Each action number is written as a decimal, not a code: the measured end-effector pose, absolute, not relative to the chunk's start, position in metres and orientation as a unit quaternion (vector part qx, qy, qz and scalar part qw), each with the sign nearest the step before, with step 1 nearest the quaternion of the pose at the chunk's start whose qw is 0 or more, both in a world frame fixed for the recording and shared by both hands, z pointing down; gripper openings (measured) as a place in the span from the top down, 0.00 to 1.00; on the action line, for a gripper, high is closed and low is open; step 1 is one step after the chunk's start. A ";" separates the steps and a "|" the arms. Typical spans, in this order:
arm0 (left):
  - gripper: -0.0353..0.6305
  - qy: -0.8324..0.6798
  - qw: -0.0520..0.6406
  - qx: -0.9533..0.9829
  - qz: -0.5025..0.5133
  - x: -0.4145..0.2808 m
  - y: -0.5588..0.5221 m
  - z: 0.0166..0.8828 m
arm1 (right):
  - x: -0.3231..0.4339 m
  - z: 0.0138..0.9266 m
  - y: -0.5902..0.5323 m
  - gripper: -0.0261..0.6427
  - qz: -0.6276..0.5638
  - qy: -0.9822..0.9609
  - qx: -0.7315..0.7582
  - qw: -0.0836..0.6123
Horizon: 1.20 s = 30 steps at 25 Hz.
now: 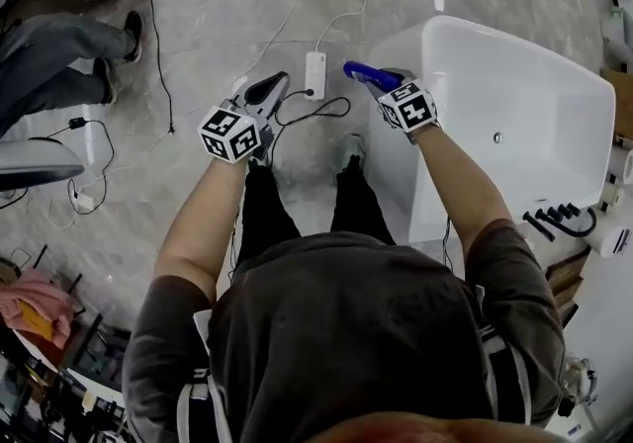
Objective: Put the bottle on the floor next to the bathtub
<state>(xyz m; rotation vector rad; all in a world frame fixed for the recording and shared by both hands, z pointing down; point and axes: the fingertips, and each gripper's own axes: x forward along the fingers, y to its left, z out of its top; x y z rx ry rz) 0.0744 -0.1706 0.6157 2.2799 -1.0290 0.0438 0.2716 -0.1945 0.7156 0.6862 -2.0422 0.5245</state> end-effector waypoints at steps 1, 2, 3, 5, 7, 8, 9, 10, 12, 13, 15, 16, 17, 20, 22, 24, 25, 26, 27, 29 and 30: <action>0.92 -0.389 0.323 0.862 0.017 0.079 -0.172 0.638 | 0.275 0.746 -0.193 0.76 0.216 -0.817 0.276 0.458; 0.93 -0.386 0.331 0.861 0.019 0.083 -0.173 0.660 | 0.278 0.776 -0.189 0.76 0.220 -0.809 0.276 0.470; 0.93 -0.383 0.337 0.860 0.023 0.087 -0.173 0.681 | 0.282 0.806 -0.185 0.76 0.224 -0.801 0.278 0.481; 0.93 -0.376 0.345 0.859 0.032 0.093 -0.174 0.723 | 0.287 0.861 -0.176 0.76 0.232 -0.786 0.278 0.501; 0.92 -0.374 0.350 0.858 0.036 0.095 -0.178 0.765 | 0.292 0.912 -0.170 0.76 0.228 -0.775 0.266 0.525; 0.93 -0.375 0.353 0.856 0.037 0.095 -0.181 0.786 | 0.294 0.938 -0.168 0.76 0.223 -0.770 0.260 0.538; 0.93 -0.377 0.356 0.855 0.037 0.094 -0.185 0.808 | 0.297 0.965 -0.167 0.76 0.219 -0.765 0.255 0.549; 0.93 -0.378 0.358 0.853 0.038 0.093 -0.189 0.829 | 0.299 0.991 -0.167 0.76 0.217 -0.759 0.253 0.559; 0.92 -0.378 0.363 0.850 0.041 0.092 -0.195 0.870 | 0.306 1.043 -0.167 0.76 0.217 -0.747 0.253 0.575; 0.93 -0.377 0.366 0.850 0.043 0.093 -0.197 0.890 | 0.310 1.068 -0.167 0.76 0.217 -0.741 0.252 0.583; 0.93 -0.371 0.371 0.850 0.048 0.096 -0.198 0.925 | 0.316 1.114 -0.166 0.76 0.214 -0.732 0.245 0.599; 0.92 -0.368 0.375 0.850 0.052 0.097 -0.197 0.941 | 0.318 1.135 -0.165 0.76 0.210 -0.728 0.242 0.606; 0.93 -0.364 0.379 0.849 0.055 0.098 -0.196 0.956 | 0.319 1.153 -0.165 0.76 0.206 -0.725 0.239 0.612; 0.92 -0.355 0.386 0.849 0.064 0.099 -0.192 0.993 | 0.320 1.194 -0.163 0.76 0.200 -0.715 0.234 0.628; 0.93 -0.351 0.391 0.848 0.068 0.099 -0.189 1.013 | 0.324 1.217 -0.161 0.76 0.198 -0.706 0.234 0.639; 0.93 -0.350 0.397 0.845 0.071 0.099 -0.187 1.029 | 0.327 1.235 -0.160 0.76 0.194 -0.700 0.232 0.647; 0.92 -0.351 0.399 0.844 0.072 0.099 -0.187 1.036 | 0.328 1.243 -0.160 0.76 0.191 -0.698 0.230 0.651; 0.92 -0.351 0.401 0.843 0.072 0.099 -0.187 1.042 | 0.329 1.250 -0.161 0.76 0.189 -0.696 0.227 0.654; 0.92 -0.351 0.402 0.843 0.072 0.100 -0.187 1.046 | 0.330 1.257 -0.161 0.76 0.188 -0.694 0.225 0.657; 0.93 -0.349 0.406 0.842 0.072 0.101 -0.188 1.052 | 0.331 1.266 -0.161 0.76 0.186 -0.691 0.222 0.663; 0.92 -0.348 0.407 0.841 0.072 0.101 -0.189 1.053 | 0.331 1.268 -0.161 0.76 0.186 -0.688 0.221 0.665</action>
